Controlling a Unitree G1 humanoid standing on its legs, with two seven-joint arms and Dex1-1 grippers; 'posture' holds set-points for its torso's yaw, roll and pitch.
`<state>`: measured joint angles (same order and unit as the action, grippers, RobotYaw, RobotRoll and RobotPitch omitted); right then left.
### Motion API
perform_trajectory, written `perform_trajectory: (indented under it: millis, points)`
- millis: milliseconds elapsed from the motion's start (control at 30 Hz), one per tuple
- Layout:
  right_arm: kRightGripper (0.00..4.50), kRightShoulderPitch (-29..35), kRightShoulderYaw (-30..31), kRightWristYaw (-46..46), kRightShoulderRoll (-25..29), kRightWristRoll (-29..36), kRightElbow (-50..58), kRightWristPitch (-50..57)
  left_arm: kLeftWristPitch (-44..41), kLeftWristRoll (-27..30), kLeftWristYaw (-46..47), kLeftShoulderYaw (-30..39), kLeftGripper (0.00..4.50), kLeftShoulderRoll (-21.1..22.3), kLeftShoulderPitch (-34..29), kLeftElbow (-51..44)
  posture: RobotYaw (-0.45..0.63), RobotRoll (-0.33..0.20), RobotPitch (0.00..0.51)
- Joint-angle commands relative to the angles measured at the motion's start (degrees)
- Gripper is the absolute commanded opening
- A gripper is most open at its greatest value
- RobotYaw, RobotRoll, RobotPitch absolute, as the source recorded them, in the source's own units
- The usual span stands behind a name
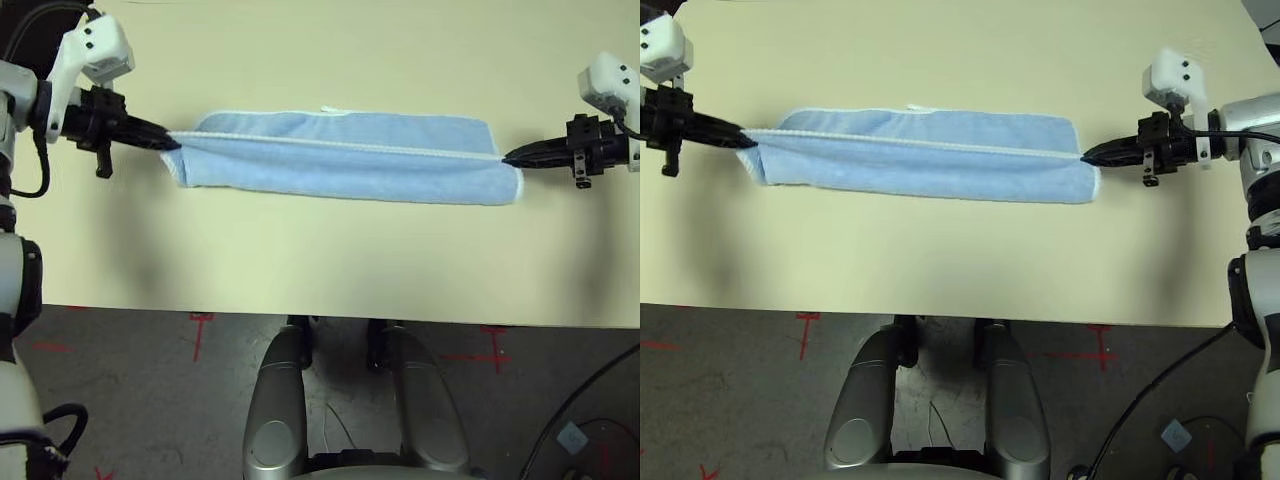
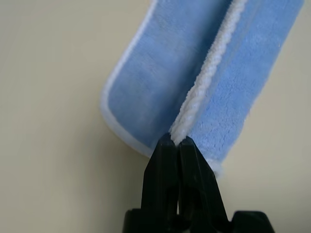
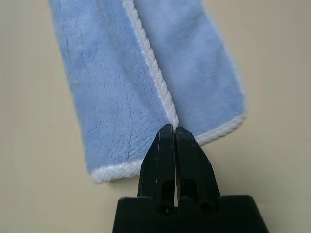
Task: Fold the towel and set it aside.
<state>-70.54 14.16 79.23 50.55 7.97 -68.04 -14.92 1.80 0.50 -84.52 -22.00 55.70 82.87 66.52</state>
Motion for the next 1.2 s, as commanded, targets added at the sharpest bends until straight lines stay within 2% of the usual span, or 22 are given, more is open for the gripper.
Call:
perform_trajectory:
  millis: [33,267,867,1167,1200]
  points:
    - [0.0,0.51,-1.68,-3.45,0.97,-4.24,-2.74,-1.09,0.83,-3.9,4.85,2.26,0.02,0.49,0.1,3.07,-0.01,0.0,0.362]
    - [0.0,0.15,-2.78,-9.13,-0.77,-8.89,-3.06,-3.21,1.48,-6.72,9.65,4.98,0.02,-2.2,0.13,4.16,-0.01,0.0,0.364]
    - [0.0,-2.09,-4.44,-23.25,-5.41,-15.44,-3.22,-5.35,1.12,-10.03,12.8,8.73,0.02,-3.78,-2.1,4.7,-0.02,0.0,0.367]
    - [0.0,-1.22,-5.34,-23.95,-6.72,-15.47,-2.77,-5.9,1.69,-11.56,15.45,9.16,0.02,-4.37,-2.78,4.96,-0.02,0.0,0.365]
    - [0.56,-1.16,-5.89,-22.95,-6.99,-14.7,-2.65,-6.1,1.26,-11.38,15.15,9.45,0.49,-4.49,-2.8,4.99,-0.02,0.0,0.365]
